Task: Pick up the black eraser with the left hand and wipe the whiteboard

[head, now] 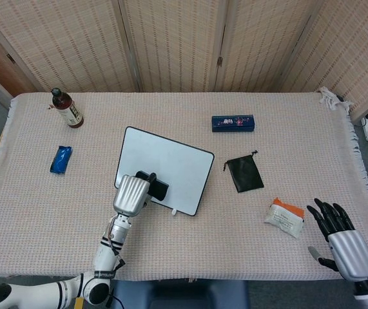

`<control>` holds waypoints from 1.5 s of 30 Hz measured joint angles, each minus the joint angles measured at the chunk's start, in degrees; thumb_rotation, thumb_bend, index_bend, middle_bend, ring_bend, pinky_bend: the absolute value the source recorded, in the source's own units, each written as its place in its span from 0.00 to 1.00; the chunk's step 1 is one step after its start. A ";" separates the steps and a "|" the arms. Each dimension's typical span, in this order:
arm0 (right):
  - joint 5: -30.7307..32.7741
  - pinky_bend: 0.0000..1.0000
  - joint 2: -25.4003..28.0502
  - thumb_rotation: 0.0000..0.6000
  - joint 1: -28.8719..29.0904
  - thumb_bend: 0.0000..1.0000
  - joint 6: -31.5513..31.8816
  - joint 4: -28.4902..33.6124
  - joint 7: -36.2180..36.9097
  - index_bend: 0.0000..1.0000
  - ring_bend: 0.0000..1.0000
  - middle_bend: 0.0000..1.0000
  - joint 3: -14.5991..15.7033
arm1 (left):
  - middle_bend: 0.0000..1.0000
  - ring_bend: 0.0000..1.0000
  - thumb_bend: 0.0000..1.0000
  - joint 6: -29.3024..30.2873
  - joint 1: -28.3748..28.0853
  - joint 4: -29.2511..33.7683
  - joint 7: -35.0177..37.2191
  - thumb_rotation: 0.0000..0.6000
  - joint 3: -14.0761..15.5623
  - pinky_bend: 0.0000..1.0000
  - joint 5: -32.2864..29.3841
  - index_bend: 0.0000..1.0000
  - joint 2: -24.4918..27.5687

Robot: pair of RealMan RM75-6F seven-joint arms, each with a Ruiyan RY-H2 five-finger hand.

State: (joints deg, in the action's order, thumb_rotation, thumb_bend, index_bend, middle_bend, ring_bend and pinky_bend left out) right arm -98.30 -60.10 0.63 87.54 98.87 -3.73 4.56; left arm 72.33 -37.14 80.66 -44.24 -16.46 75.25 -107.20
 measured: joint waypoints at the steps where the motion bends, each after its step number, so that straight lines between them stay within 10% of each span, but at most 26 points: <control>1: -0.07 0.00 0.17 1.00 -0.09 0.29 0.15 -0.06 0.37 0.00 0.00 0.00 0.03 | 1.00 0.99 0.40 -0.10 -0.58 -1.22 -0.15 1.00 -0.37 1.00 -0.42 0.70 -0.93; 10: 0.27 0.00 0.94 1.00 -0.30 0.30 0.38 -0.20 2.00 0.00 0.00 0.00 -0.08 | 1.00 0.99 0.41 -0.40 -3.82 -9.63 1.25 1.00 -2.01 1.00 -2.16 0.67 -6.06; 24: 0.57 0.00 1.15 1.00 -0.57 0.30 0.72 -0.06 2.25 0.00 0.00 0.00 -0.43 | 1.00 0.99 0.41 -0.80 -5.94 -15.76 6.45 1.00 -1.13 1.00 -1.42 0.34 -8.78; 30: 0.31 0.00 1.19 1.00 -0.77 0.29 1.02 -0.11 2.31 0.00 0.00 0.00 -0.43 | 1.00 0.99 0.32 -0.11 -5.91 -14.77 6.14 1.00 -0.76 1.00 -1.32 0.16 -8.69; 45: -1.41 0.00 1.12 1.00 -1.67 0.29 2.82 -0.51 2.18 0.00 0.00 0.00 -0.10 | 1.00 0.99 0.25 0.15 -4.32 -7.50 1.72 1.00 1.42 1.00 -2.56 0.07 -6.03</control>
State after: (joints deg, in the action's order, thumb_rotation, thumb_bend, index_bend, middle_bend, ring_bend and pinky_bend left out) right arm -99.72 -58.98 -1.04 90.36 98.36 -1.55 4.45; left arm 72.49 -41.46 73.16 -42.52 -15.04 72.68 -113.23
